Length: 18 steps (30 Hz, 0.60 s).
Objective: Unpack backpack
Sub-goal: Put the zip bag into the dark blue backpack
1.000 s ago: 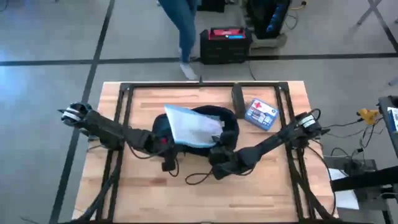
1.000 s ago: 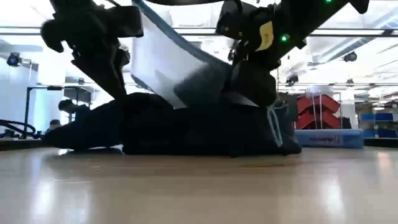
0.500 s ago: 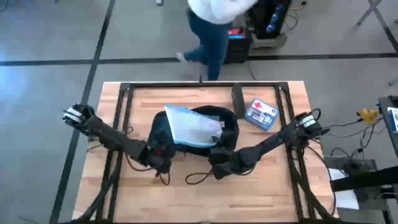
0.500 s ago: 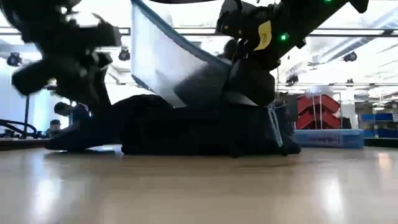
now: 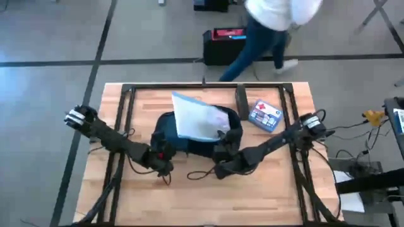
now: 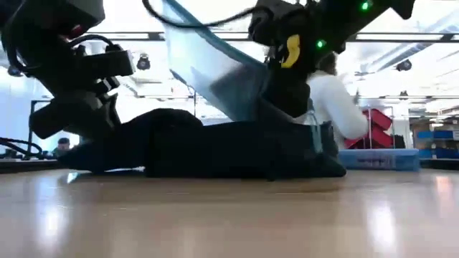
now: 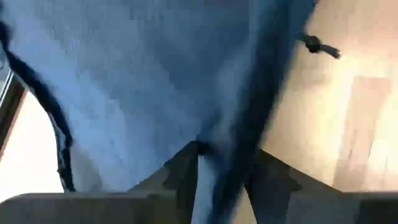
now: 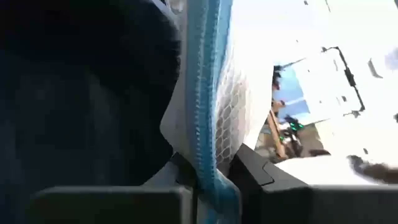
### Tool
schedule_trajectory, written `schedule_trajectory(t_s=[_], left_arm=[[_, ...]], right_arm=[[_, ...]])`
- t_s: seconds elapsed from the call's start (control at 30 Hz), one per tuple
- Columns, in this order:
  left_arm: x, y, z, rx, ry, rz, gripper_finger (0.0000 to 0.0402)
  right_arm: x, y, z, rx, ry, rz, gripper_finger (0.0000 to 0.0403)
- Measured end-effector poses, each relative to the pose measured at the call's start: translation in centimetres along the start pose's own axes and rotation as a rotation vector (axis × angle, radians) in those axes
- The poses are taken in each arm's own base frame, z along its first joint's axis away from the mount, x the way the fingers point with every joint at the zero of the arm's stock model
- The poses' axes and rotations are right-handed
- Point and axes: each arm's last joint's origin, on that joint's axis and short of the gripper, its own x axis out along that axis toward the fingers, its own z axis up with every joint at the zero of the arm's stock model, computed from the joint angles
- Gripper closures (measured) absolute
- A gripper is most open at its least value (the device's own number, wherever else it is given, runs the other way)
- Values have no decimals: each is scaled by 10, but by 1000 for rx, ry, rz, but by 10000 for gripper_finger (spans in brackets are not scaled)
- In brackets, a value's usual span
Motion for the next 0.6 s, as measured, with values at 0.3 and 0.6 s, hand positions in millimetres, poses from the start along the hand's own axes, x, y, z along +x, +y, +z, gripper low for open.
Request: schedule_trajectory(t_s=[0.3, 0.6], left_arm=[[-13, -3, 11, -7, -68, 16, 399], [-26, 5, 15, -29, -126, 45, 401]], right_arm=[[20, 19, -26, -24, 102, 126, 368], [19, 22, -47, -70, 199, 231, 368]])
